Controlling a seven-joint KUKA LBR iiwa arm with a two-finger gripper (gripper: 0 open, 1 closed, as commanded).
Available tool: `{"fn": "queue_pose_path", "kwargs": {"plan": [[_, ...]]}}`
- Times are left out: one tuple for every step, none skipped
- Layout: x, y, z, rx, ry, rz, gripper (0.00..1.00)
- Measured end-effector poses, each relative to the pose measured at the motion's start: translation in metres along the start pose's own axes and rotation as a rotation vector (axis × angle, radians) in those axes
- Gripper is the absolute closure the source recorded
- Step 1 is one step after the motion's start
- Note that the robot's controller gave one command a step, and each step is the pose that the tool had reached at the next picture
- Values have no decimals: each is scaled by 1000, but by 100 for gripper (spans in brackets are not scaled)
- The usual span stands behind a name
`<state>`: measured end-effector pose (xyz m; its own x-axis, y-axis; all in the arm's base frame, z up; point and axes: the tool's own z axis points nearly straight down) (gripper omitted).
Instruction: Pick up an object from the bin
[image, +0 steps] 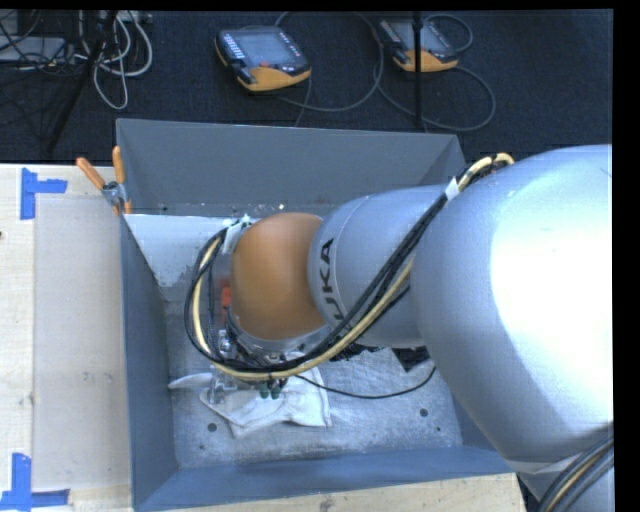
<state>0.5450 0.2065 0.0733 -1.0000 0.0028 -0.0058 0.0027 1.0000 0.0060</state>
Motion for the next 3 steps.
{"fn": "queue_pose_path", "kwargs": {"plan": [[5, -5, -26, 7, 12, -8, 100], [-4, -3, -54, 6, 5, -25, 100], [9, -7, -71, 7, 10, -22, 100]]}}
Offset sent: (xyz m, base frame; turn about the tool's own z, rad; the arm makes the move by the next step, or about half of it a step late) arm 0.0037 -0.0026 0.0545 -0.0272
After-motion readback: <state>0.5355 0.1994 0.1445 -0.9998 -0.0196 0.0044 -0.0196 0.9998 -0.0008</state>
